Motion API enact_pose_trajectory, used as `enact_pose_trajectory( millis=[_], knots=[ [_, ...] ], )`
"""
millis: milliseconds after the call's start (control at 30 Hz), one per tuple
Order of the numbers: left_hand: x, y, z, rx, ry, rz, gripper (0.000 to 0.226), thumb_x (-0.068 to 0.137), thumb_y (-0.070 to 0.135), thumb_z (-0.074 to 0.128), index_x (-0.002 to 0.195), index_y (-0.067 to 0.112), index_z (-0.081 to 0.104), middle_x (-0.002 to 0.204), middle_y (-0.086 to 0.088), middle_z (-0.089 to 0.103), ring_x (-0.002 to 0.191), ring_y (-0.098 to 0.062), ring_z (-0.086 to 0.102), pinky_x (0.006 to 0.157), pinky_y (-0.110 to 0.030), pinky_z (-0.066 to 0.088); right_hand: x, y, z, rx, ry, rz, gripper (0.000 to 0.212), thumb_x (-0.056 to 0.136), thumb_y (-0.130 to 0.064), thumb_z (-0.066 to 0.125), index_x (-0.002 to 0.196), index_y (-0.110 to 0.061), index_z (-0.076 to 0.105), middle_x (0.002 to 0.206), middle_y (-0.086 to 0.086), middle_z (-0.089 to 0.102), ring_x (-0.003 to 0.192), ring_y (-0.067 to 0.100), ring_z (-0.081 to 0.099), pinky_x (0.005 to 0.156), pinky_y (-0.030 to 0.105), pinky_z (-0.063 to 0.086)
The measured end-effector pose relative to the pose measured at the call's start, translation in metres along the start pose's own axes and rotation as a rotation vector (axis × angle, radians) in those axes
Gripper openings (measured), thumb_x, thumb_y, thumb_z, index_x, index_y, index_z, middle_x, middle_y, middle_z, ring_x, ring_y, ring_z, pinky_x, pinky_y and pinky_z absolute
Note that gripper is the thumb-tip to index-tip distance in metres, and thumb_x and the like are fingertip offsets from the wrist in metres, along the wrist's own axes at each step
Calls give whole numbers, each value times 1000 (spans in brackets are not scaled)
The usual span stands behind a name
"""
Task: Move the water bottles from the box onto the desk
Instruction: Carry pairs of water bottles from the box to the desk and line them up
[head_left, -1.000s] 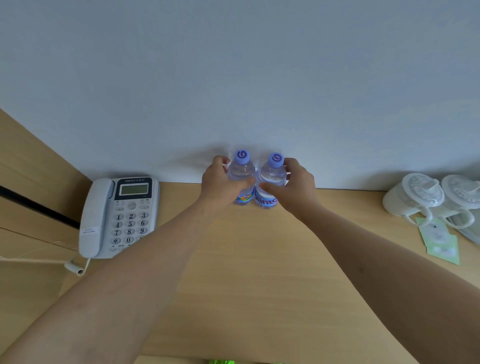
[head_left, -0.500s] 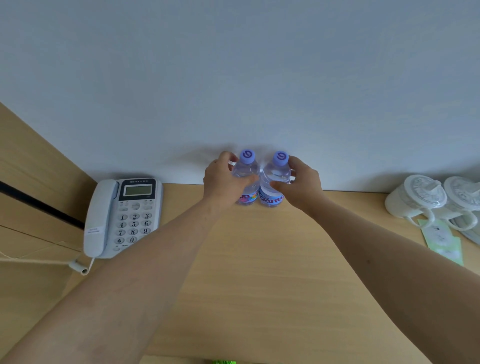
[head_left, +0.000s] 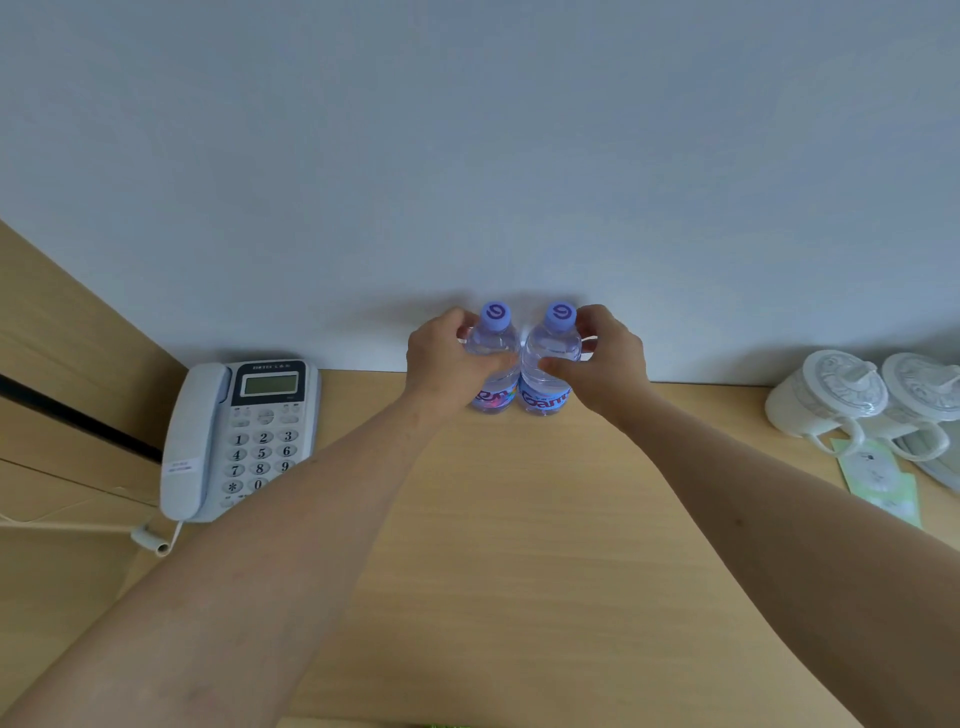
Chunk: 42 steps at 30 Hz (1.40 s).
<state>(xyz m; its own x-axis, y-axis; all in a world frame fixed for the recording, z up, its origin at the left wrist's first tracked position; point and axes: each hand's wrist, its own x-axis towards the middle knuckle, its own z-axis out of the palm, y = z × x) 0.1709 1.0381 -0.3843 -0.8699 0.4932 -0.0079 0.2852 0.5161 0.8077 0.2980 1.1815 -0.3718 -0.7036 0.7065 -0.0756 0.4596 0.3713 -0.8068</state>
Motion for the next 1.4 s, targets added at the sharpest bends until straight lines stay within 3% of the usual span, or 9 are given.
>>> enact_pose_trajectory(
  millis=[100,233,467,633,800,933,1100,1233,1400],
  knots=[
    [1,2,5,26,18,-16,50,61,42,92,93,18,62,99,1,68,88,-21,63,75,-33,51,-2,0,-7,27,-21,-12,47,75,-11,82,116,-14,62,114,3,69,103,24,65,89,41,55],
    [2,6,8,33,-10,-27,53,60,45,92,89,23,54,102,0,64,87,-19,59,64,-21,40,-3,0,-9,37,-20,-1,48,75,-11,82,119,-13,62,116,3,69,103,24,66,92,43,55],
    [3,9,-2,-22,-45,19,39,67,37,90,98,25,70,94,12,69,84,-10,63,71,-21,45,-3,-1,-7,-3,-17,-3,50,76,-13,79,122,-15,61,118,3,68,103,24,65,93,43,53],
    [4,13,-1,84,38,-22,51,61,51,91,89,19,62,92,3,66,83,-18,60,67,-27,39,-4,-3,-6,7,-21,-17,50,75,-14,81,121,-13,62,117,4,68,102,23,65,91,40,54],
    [9,17,0,109,-34,-22,59,61,51,91,92,19,54,98,2,60,88,-19,56,65,-26,36,-4,-2,-8,31,-18,-6,49,76,-12,80,121,-14,62,118,4,68,101,23,66,91,40,55],
    [11,14,-6,47,-102,-47,52,63,40,93,94,18,57,100,6,60,95,-19,60,67,-20,41,-4,0,-9,55,-30,7,49,77,-7,79,122,-13,61,120,3,67,106,24,65,92,42,55],
    [8,14,-4,38,-38,-47,51,62,40,93,90,11,61,93,-1,66,83,-18,61,62,-20,43,-3,-1,-10,87,-45,27,49,79,-3,75,124,-15,62,120,2,68,108,24,65,95,44,54],
    [6,15,0,50,-12,-42,49,65,43,92,81,17,53,82,8,58,74,-13,53,56,-17,36,-3,-1,-12,61,-56,19,50,77,-7,78,124,-16,62,119,1,68,107,22,65,94,42,55],
    [6,17,0,67,-26,-42,60,64,47,91,104,15,59,98,2,62,87,-17,59,66,-23,39,-3,0,-11,47,-49,21,51,78,-7,78,125,-16,61,119,3,69,107,23,65,94,45,54]
  ],
)
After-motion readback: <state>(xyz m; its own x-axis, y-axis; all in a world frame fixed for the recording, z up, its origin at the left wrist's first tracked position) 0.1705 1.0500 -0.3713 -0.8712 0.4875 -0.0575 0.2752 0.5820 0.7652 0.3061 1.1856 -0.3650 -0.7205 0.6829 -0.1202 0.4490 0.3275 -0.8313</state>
